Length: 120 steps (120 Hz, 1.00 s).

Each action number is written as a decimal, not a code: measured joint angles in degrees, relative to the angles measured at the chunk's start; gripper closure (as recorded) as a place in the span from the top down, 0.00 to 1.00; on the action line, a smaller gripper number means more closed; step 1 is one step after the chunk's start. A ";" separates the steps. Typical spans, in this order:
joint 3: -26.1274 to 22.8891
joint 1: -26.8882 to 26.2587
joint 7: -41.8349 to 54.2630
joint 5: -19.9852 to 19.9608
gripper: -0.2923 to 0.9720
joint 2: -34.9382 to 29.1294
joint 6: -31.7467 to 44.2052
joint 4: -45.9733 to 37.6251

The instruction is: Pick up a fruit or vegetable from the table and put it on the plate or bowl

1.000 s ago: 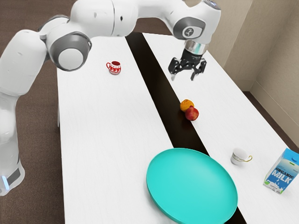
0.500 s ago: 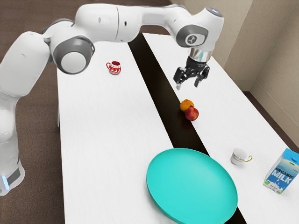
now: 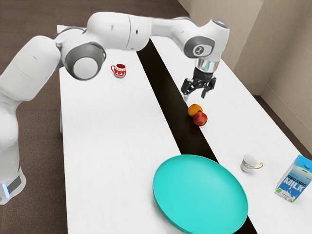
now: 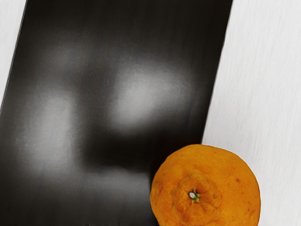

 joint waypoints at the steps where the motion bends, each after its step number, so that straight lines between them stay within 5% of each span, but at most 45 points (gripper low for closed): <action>1: 0.00 0.01 0.00 0.00 0.77 0.11 0.03 0.00; 120: -2.66 2.19 0.06 -0.14 0.77 6.54 1.69 2.55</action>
